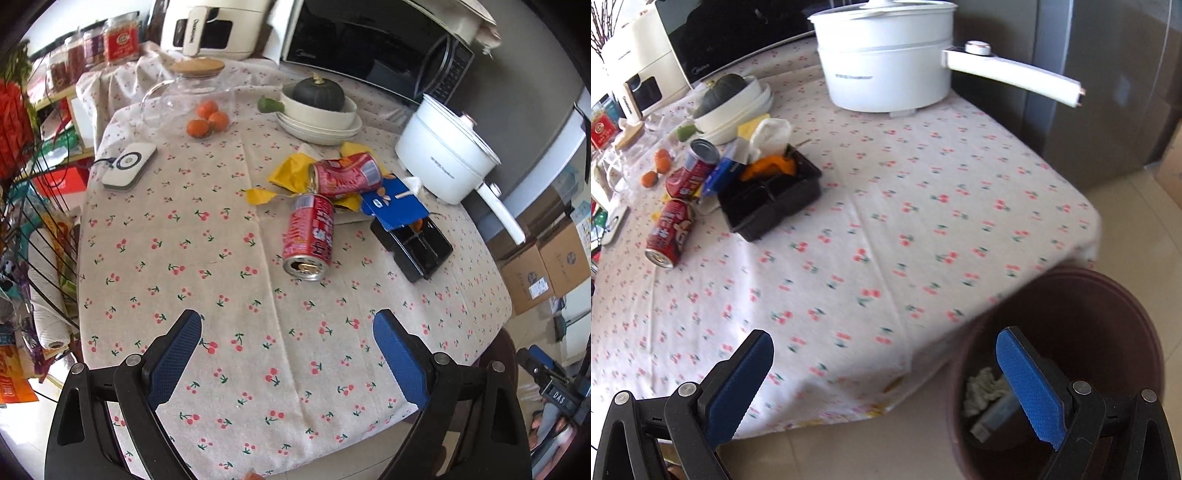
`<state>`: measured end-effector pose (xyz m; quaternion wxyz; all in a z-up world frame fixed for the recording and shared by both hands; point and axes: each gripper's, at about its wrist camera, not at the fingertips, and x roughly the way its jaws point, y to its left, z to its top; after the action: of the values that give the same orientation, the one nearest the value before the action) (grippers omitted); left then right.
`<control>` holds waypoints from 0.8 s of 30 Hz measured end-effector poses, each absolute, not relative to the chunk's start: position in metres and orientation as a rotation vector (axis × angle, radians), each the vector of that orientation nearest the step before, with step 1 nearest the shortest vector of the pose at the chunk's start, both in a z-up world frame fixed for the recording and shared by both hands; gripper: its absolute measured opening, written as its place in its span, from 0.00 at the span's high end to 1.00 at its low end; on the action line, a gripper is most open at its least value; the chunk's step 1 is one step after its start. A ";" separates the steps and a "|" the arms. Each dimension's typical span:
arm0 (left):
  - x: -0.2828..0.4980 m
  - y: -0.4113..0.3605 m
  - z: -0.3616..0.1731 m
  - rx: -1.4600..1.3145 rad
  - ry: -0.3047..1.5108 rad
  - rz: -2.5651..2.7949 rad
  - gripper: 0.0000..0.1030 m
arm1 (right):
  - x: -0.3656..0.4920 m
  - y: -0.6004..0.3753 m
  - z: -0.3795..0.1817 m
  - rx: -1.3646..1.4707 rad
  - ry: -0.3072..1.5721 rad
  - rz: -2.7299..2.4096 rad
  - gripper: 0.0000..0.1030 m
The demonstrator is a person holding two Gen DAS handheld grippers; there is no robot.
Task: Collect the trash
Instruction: 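Move the left gripper to the standing red can, then grasp the red can with the left gripper while the right gripper grasps the white tissue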
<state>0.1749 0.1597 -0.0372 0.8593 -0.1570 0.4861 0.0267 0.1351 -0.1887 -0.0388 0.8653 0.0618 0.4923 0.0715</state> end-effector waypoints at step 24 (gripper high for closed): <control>0.280 0.139 -0.115 -0.382 1.112 -0.016 0.46 | 0.251 -0.123 -0.082 0.090 1.027 0.180 0.03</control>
<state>0.2798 0.1390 -0.1151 0.8321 -0.1800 0.5246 -0.0077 0.2506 -0.1229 -0.0822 0.8662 0.0428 0.4903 0.0862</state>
